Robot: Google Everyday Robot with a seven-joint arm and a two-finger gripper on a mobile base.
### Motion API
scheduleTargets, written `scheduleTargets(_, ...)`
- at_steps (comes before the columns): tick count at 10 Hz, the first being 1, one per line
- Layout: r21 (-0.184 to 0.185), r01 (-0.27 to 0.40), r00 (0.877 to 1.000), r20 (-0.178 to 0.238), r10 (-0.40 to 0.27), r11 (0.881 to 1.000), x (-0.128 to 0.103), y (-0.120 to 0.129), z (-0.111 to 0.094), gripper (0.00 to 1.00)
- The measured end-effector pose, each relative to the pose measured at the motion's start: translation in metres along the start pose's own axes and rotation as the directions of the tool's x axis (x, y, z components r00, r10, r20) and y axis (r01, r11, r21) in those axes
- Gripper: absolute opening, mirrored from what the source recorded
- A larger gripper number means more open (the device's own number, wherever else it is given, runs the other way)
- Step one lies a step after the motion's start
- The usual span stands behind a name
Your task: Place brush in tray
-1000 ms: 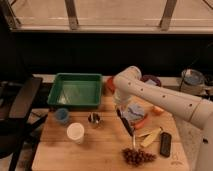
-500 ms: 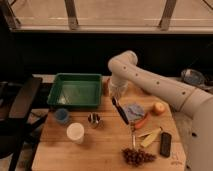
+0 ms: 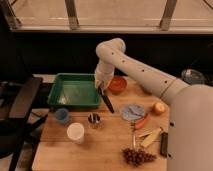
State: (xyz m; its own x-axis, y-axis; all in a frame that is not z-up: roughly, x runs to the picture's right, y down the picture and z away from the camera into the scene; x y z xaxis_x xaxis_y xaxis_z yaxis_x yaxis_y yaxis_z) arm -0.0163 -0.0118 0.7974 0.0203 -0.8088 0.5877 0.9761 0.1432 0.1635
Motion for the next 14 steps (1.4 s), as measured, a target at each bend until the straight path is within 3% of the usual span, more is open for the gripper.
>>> scheduleTargets(4,0.008,-0.009,1.000,-0.008,0.009,1.000,0.002,0.000,0.000,0.00)
scheduleTargets(6,0.075,-0.055,0.998,-0.034,0.058,0.996,0.016,-0.004,0.002,0.00)
scheduleTargets(10,0.211,-0.071,0.995,-0.058,0.085,0.975,0.064,-0.061,0.019,0.00)
scheduleTargets(12,0.252,-0.074,0.992,-0.083,0.098,0.965,0.085,-0.082,0.027,0.00)
scheduleTargets(14,0.282,-0.085,0.982,-0.140,0.129,0.956,0.102,-0.087,0.034,0.00)
